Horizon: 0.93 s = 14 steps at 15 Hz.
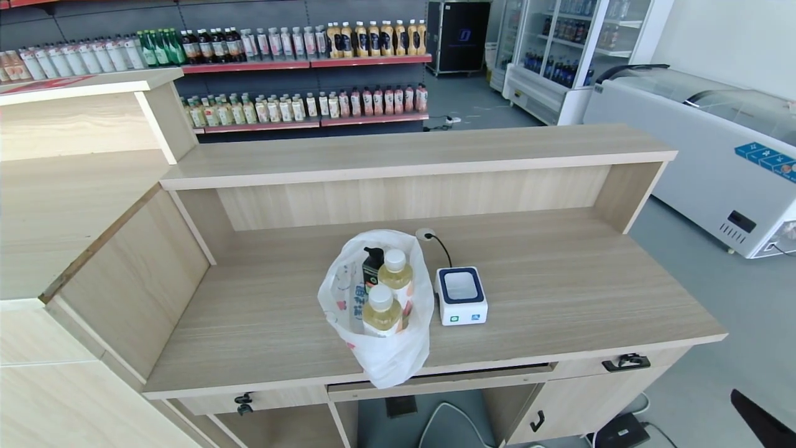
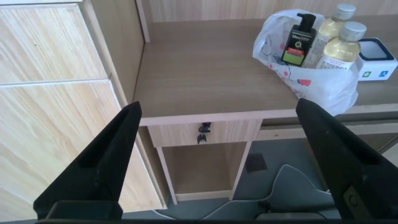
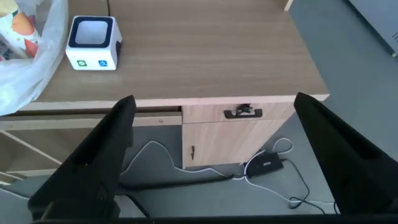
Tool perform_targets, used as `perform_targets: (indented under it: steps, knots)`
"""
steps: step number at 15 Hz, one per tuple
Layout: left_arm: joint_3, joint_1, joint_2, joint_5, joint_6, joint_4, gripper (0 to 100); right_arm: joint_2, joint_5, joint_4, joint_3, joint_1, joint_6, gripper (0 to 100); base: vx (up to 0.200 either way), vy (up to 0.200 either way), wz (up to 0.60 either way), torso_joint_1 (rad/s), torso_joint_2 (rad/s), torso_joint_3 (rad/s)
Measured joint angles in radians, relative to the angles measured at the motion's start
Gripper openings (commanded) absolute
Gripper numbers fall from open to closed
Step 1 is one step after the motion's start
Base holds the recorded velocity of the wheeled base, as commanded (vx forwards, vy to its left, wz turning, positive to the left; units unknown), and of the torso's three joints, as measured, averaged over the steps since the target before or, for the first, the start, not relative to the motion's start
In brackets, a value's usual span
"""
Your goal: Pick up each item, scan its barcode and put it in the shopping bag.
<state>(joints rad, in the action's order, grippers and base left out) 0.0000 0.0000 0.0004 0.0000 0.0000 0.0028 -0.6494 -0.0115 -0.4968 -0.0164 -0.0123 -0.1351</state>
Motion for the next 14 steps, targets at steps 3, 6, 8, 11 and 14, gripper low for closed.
perform_targets:
  steps: [3,6,8,11,14]
  knots:
    - [0.0,-0.001,0.0,0.0,0.0,0.0,100,0.241,0.0,0.258,0.012,0.0,0.036,100,0.0,0.0,0.0,0.0,0.0,0.0]
    - [0.0,0.0,0.0,0.0,0.0,0.0,100,0.452,0.006,0.452,0.015,-0.01,0.087,100,0.0,0.0,0.0,0.0,0.0,0.0]
    - [0.0,0.0,0.0,0.0,0.0,0.0,100,0.552,0.01,0.497,0.016,0.0,0.115,100,0.0,0.0,0.0,0.0,0.0,0.0]
    - [0.0,0.0,0.0,0.0,0.0,0.0,100,0.625,0.008,0.501,0.015,0.008,0.136,100,0.0,0.0,0.0,0.0,0.0,0.0]
    - [0.0,0.0,0.0,0.0,0.0,0.0,100,0.648,0.008,0.502,0.015,0.01,0.137,100,0.0,0.0,0.0,0.0,0.0,0.0]
